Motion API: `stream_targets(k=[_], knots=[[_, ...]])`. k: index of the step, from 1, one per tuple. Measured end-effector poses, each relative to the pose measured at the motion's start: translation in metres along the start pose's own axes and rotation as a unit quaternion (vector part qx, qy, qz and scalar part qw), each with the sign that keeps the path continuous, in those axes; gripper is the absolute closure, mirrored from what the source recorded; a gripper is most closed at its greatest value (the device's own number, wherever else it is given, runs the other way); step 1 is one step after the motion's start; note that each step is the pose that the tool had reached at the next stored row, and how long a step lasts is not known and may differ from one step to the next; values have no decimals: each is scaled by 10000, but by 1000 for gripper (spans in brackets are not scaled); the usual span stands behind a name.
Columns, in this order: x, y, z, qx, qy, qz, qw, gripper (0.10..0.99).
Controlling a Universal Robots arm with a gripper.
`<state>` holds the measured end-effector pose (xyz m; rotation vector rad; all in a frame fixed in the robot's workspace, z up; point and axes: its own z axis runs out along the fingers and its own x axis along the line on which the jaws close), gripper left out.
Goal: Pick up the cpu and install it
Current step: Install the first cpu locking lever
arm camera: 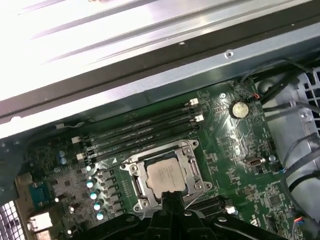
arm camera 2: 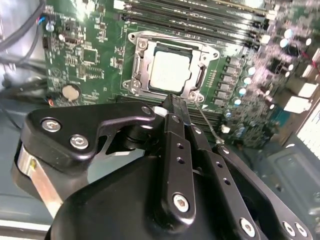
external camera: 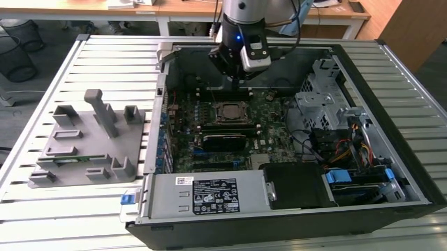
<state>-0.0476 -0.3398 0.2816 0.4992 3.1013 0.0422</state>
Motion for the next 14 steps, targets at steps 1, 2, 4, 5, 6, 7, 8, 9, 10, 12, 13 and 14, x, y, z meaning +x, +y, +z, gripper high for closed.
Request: stream_targets(k=[1,2,4,5,6,7,8,9,10,12,13,14], knots=[[0,0,1,0,3,-97,10000,980],[0,0,2,1,5,-188,9998,980],[0,0,4,2,10,-367,9993,980],[0,0,5,2,12,-457,9990,980],[0,0,7,2,15,-547,9985,980],[0,0,8,3,17,-645,9979,980],[0,0,9,3,19,-726,9974,980],[0,0,10,3,22,-825,9966,980],[0,0,11,4,24,-913,9958,980],[0,0,13,4,29,-1093,9940,980],[0,0,14,5,32,-1181,9930,980],[0,0,15,5,34,-1271,9919,980]])
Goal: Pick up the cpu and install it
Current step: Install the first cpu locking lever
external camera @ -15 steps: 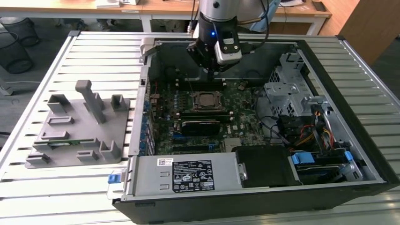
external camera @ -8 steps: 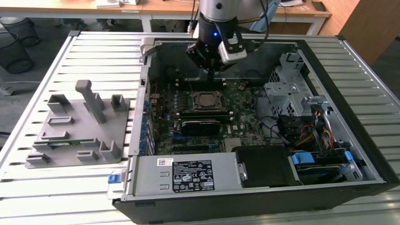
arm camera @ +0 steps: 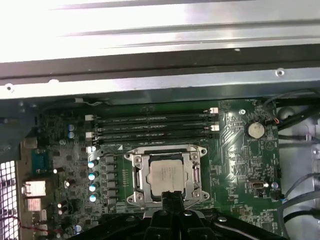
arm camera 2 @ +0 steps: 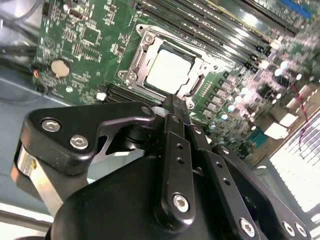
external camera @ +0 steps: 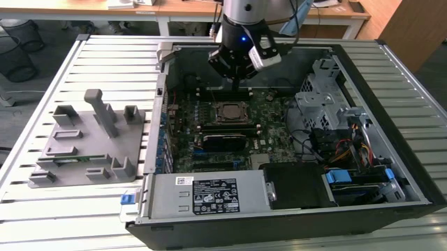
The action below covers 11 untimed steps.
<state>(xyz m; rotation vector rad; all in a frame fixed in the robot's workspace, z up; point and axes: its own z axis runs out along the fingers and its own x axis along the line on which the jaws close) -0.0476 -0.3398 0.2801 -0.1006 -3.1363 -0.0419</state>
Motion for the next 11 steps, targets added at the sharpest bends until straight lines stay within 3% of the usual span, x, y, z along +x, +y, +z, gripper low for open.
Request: stream_targets(k=[2,11], knots=[[3,0,2,2,5,-163,9999,980],[157,-11,46,-1,9,-353,9994,980]])
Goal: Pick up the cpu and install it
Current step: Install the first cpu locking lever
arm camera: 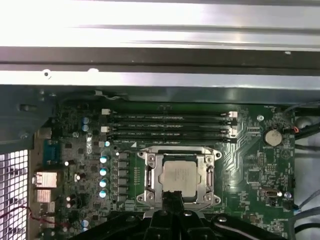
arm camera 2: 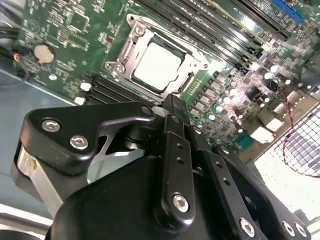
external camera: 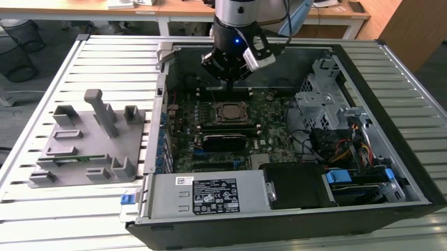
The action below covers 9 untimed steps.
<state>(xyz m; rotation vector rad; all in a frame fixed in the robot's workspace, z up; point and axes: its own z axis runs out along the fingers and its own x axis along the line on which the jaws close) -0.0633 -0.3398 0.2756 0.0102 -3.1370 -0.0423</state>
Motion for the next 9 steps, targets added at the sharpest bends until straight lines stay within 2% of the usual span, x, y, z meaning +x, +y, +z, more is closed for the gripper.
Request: stream_targets(k=[3,7,9], knots=[[109,1,23,0,-12,-3,10000,980],[282,3,48,1,-60,-5,10000,980],[337,4,59,-1,-69,-4,10000,980]])
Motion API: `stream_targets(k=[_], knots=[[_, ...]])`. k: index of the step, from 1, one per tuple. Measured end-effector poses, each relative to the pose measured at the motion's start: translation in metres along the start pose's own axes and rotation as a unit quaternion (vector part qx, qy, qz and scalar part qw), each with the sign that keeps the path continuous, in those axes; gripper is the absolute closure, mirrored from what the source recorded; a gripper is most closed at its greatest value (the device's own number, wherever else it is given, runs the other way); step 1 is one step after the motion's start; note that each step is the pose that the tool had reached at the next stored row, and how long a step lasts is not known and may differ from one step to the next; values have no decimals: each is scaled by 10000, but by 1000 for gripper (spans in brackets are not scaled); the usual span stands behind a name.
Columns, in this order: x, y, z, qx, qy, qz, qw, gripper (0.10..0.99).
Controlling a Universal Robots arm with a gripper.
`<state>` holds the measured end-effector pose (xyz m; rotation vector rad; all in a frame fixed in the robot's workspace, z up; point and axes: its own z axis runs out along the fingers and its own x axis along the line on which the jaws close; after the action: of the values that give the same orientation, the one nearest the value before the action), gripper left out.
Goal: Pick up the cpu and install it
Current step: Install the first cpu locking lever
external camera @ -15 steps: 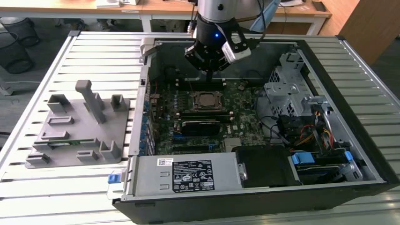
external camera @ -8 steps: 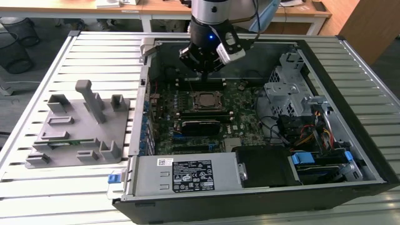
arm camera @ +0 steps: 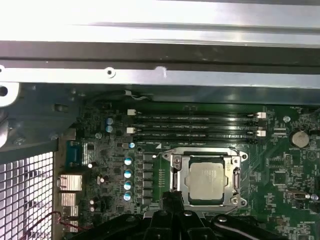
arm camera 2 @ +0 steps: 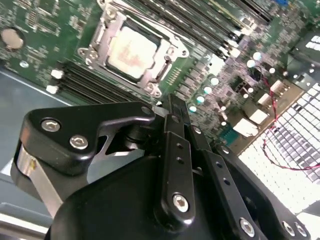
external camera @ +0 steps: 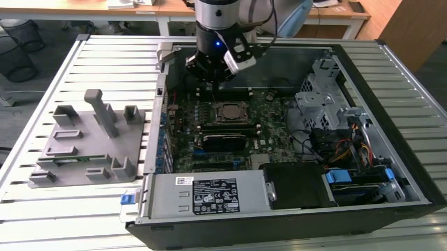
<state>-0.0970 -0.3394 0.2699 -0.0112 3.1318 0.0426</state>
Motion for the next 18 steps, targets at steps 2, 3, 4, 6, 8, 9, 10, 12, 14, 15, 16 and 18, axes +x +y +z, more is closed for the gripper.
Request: stream_targets(k=[2,3,4,6,8,9,10,12,14,15,16,18], knots=[[32,0,10,0,-1,-1,10000,980],[50,0,15,0,-2,0,10000,980],[79,0,20,-1,-6,-1,10000,980],[121,2,37,-3,-15,-1,10000,980],[155,6,53,-3,-18,-1,10000,980],[175,9,61,-2,-19,-1,10000,980],[196,12,66,-2,-21,-1,10000,980],[223,30,77,-2,-22,-1,10000,980],[235,58,88,-3,-23,-1,10000,980],[237,76,94,-2,-22,-1,10000,980],[237,91,100,-4,-23,-1,10000,980],[238,120,112,-8,-22,-1,10000,980]])
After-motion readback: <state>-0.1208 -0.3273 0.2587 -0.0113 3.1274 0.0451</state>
